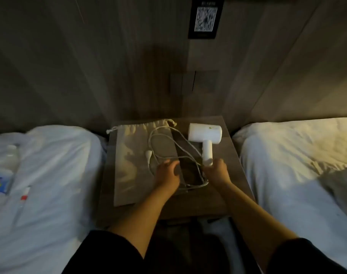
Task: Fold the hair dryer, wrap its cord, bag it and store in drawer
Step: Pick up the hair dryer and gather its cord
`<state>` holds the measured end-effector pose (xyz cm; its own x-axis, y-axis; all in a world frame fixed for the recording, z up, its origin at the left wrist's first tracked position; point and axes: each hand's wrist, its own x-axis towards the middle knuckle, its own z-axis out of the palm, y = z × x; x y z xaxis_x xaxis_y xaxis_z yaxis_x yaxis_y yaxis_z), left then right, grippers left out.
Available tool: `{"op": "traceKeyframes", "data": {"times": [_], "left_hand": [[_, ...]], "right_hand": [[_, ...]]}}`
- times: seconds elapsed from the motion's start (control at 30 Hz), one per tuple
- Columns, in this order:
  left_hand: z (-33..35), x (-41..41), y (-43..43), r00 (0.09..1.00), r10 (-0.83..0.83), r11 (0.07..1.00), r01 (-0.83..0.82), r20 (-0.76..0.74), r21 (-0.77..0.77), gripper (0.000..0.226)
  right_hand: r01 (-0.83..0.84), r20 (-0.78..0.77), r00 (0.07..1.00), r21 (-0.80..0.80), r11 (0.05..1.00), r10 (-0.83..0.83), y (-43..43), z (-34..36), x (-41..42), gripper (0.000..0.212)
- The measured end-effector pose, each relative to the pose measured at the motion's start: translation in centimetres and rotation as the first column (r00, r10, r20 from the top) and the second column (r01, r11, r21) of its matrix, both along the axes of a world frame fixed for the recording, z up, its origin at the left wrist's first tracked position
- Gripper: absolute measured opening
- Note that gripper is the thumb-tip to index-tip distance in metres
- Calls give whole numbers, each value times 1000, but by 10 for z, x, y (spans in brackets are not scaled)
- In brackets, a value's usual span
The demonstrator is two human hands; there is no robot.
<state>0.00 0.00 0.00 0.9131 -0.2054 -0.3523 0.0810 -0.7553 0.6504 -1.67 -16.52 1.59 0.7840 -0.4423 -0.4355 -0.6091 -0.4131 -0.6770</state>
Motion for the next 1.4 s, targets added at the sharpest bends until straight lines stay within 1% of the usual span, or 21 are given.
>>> {"op": "traceKeyframes", "data": {"times": [0.07,0.13,0.2,0.27,0.33,0.37,0.47,0.6,0.7,0.77,0.83,0.87,0.9,0.93,0.97,1.03,1.1,1.2,1.3,1.33,1.4], "left_hand": [[-15,14,1,990,-92,977,70,104,201,57],[-30,32,3,967,-187,923,113,172,368,58],[-50,40,6,934,-263,882,131,241,453,51],[-65,41,12,894,-286,883,107,344,457,50],[-74,40,14,826,-275,910,59,492,411,52],[-78,40,14,791,-265,921,39,552,387,48],[-82,41,13,728,-269,929,24,631,369,43],[-80,42,22,699,-304,930,71,647,360,60],[-70,42,32,694,-384,910,170,610,379,71],[-61,41,41,721,-483,865,304,497,399,67],[-48,36,52,773,-559,817,452,300,359,76],[-43,35,58,774,-586,796,495,239,349,81],[-39,34,62,767,-605,780,519,212,350,79],[-37,34,64,760,-613,776,526,215,349,70],[-36,32,64,752,-614,776,520,240,357,55],[-34,28,60,710,-632,755,473,311,455,22],[-29,13,54,659,-648,730,397,382,556,6],[-17,-17,48,612,-628,759,342,482,554,8],[-10,-50,44,604,-595,792,334,530,511,13],[-10,-62,43,617,-549,831,327,565,451,14],[-11,-84,39,657,-413,910,321,631,262,11]], "right_hand": [[18,23,1000,-57,998,-16,-1,-14,7,60],[38,60,998,-96,995,-32,-3,-22,14,55],[27,105,994,-169,985,-10,-3,-31,20,56],[1,102,995,-231,973,23,0,-39,27,62],[-22,77,996,-276,961,45,4,-44,31,67],[-35,74,995,-308,951,60,6,-46,32,68],[-48,67,994,-402,914,81,8,-53,32,61],[3,96,994,-457,889,46,5,-56,35,46],[0,112,992,-485,874,63,4,-57,36,47],[-8,128,989,-488,873,81,1,-58,36,47],[-13,160,982,-478,878,102,-3,-59,34,48],[-16,179,977,-470,883,113,-4,-60,32,49],[-22,195,972,-467,884,128,-5,-59,29,50],[-32,209,967,-471,881,147,-6,-59,25,51],[-43,220,961,-479,877,167,-5,-58,20,53],[-54,244,949,-495,867,198,-2,-56,6,57],[-58,280,933,-505,861,228,1,-54,-14,62],[-40,355,902,-497,867,245,2,-46,-49,65],[1,423,876,-480,877,230,-3,-36,-83,60],[15,449,865,-469,883,223,-5,-32,-96,58],[32,496,842,-438,899,212,-9,-23,-121,57]]}}
